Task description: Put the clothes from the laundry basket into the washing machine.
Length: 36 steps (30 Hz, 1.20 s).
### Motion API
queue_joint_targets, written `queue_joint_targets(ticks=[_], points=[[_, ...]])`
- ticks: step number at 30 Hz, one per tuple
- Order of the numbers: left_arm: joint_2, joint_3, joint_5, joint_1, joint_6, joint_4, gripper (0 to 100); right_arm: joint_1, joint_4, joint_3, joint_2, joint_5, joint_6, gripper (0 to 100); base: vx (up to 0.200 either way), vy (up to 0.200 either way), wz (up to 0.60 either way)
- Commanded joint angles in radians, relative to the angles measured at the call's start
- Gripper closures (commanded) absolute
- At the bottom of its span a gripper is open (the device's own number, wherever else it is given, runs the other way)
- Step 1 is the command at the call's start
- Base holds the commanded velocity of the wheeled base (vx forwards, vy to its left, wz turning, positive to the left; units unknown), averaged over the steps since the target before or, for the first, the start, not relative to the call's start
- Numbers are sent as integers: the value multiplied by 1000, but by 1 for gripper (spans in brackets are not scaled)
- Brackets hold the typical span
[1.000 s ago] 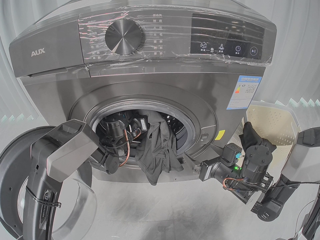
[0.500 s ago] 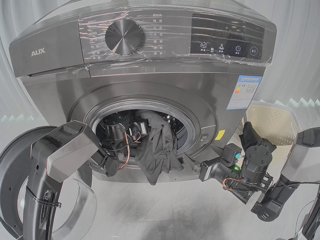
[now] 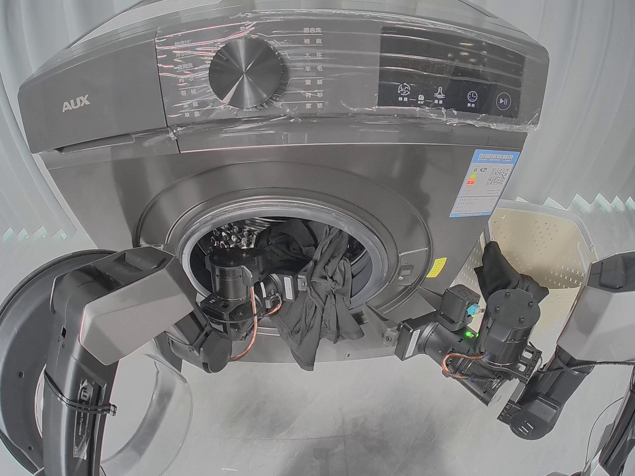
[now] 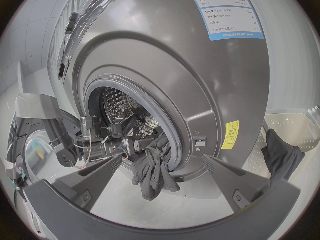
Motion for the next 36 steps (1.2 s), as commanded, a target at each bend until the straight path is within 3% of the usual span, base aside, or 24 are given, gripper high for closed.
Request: queue_joint_targets(ticks=[1, 5, 7, 14, 24, 25, 36], points=[[-31, 42, -20, -23, 1, 4, 0, 4, -1, 0, 2, -1, 0, 0, 0, 0, 0], [-32, 59, -40, -41, 2, 4, 0, 5, -1, 0, 2, -1, 0, 0, 0, 0, 0], [-29, 79, -72, -60, 2, 2, 0, 5, -1, 0, 2, -1, 0, 0, 0, 0, 0], [-2, 75, -98, -86, 18, -3, 0, 7, -1, 0, 3, 1, 6, 0, 0, 0, 0], [84, 8, -89, -92, 38, -7, 0, 10, -1, -1, 2, 1, 6, 0, 0, 0, 0], [89, -1, -88, -89, 38, -7, 100, 11, -1, -1, 2, 1, 6, 0, 0, 0, 0], [90, -46, -84, -68, 30, -30, 100, 13, -1, -1, 2, 1, 9, 0, 0, 0, 0]])
